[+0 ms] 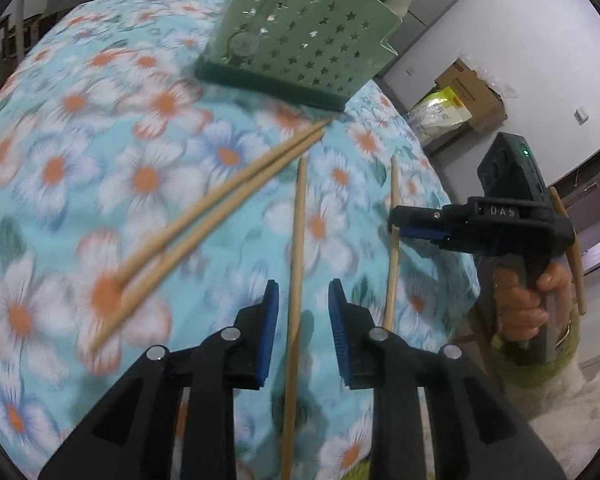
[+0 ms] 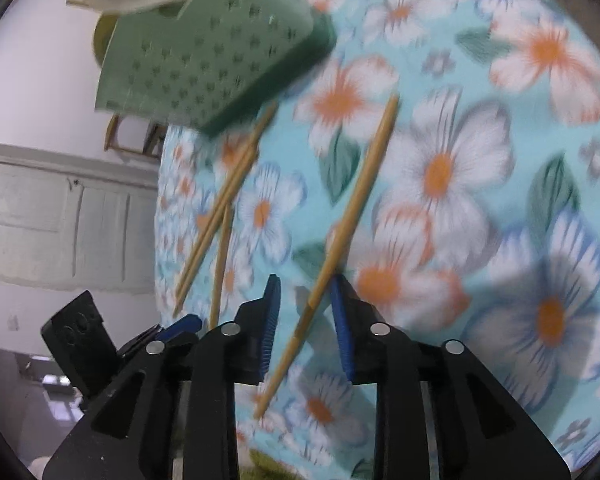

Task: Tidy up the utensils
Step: 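Lift both held chopsticks up off the bed cover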

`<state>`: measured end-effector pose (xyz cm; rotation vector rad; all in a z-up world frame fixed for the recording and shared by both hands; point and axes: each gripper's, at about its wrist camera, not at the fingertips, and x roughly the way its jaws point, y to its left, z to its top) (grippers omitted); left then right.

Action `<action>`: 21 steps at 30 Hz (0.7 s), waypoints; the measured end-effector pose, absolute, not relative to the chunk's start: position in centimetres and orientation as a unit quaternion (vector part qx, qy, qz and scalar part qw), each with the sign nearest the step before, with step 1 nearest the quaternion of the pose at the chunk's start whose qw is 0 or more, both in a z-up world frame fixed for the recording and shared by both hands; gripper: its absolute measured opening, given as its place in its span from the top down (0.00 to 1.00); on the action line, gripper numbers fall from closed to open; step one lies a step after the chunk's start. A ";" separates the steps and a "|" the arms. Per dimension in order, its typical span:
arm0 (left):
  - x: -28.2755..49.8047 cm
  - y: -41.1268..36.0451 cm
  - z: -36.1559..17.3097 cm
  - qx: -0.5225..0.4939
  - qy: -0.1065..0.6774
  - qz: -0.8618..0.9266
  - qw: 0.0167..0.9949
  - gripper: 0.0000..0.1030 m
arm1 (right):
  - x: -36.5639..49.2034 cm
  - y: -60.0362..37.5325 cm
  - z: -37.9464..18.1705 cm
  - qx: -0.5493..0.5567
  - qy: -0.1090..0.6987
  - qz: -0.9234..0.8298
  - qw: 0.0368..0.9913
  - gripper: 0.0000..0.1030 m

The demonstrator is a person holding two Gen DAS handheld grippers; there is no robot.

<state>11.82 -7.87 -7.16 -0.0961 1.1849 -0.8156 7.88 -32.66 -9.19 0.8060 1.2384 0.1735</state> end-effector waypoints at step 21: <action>18.0 -14.3 -7.6 0.002 0.535 -0.344 0.772 0.95 | 8.9 -36.7 -7.7 0.376 0.471 0.001 0.798 0.93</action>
